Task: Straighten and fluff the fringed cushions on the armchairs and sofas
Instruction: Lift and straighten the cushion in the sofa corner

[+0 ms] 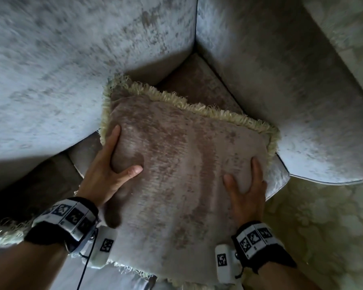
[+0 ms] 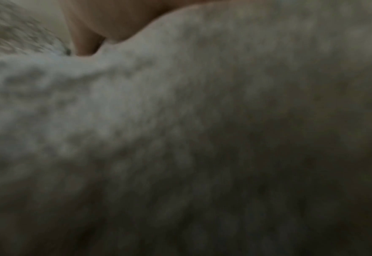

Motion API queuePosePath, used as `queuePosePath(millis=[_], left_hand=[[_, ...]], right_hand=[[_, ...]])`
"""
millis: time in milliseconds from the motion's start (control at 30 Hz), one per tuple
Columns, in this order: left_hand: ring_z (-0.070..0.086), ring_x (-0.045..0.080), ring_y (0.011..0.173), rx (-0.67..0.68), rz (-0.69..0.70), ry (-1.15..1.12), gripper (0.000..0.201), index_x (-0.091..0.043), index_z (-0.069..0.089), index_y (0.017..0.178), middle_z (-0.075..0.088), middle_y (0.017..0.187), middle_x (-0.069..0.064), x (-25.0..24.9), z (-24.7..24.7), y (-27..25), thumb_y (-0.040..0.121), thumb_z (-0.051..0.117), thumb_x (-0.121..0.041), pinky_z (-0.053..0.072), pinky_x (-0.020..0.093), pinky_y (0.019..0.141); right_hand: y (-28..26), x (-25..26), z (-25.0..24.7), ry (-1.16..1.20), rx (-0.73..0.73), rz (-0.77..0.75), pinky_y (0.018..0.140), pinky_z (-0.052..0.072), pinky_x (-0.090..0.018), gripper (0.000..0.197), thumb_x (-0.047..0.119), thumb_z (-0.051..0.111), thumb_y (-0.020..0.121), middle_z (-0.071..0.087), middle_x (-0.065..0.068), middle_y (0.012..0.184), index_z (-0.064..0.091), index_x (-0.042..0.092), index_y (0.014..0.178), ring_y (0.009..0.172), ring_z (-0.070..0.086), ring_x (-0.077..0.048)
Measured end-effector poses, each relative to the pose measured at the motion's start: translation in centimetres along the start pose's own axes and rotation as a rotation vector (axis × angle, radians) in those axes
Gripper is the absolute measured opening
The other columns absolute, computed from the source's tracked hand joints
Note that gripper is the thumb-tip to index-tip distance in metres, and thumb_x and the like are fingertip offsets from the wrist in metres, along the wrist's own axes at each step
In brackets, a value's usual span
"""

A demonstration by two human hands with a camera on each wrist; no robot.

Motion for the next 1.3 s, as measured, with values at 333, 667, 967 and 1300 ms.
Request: queuePosePath(millis=[333,667,967,1300], left_hand=[[0.036,-0.003,0.144,-0.251,0.127,-0.262,0.108,-0.078,0.016,0.137,0.034,0.158,-0.023,-5.0,-9.2,-4.4,0.054,0.081,-0.056,0.031,0.028,0.119],[0.032,0.001,0.147,-0.645,0.226,-0.401,0.123,-0.083,0.024,0.130,0.029,0.150,-0.029,-6.8,-14.0,-10.6,0.049,0.096,-0.024,0.031,0.031,0.122],[0.024,-0.001,0.149,-0.970,0.291,-0.403,0.095,-0.056,0.020,0.151,0.027,0.160,-0.012,-5.0,-12.7,-11.7,0.073,0.072,-0.070,0.019,0.026,0.125],[0.022,-0.004,0.149,-0.977,0.336,-0.437,0.106,-0.018,0.013,0.156,0.030,0.158,-0.031,-2.5,-10.0,-7.5,0.080,0.074,-0.058,0.015,0.021,0.123]], right_hand=[[-1.7,17.8,-5.5,-0.007,-0.135,-0.525,0.104,0.035,-0.031,0.096,0.076,0.064,0.066,0.041,-0.013,0.149,0.029,0.048,0.151,0.134,0.045,-0.026],[-4.1,33.6,-5.8,0.023,0.003,-1.039,0.105,0.022,0.001,0.100,0.071,0.061,0.078,0.030,-0.019,0.149,0.028,0.013,0.153,0.135,0.031,0.010],[-1.2,39.0,0.7,0.123,0.242,-1.324,0.118,0.032,-0.054,0.090,0.059,0.061,0.089,0.027,-0.008,0.160,0.026,0.004,0.151,0.149,0.029,-0.035],[4.8,34.6,5.6,0.083,0.320,-1.232,0.115,0.028,-0.065,0.094,0.067,0.064,0.083,0.015,-0.024,0.164,0.021,0.032,0.159,0.151,0.016,-0.045]])
Point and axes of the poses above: each hand's wrist, its own y-axis towards the middle knuckle, its own z-axis out of the palm, x = y × z, the point moved 10 cm from there along y, towards the middle knuckle
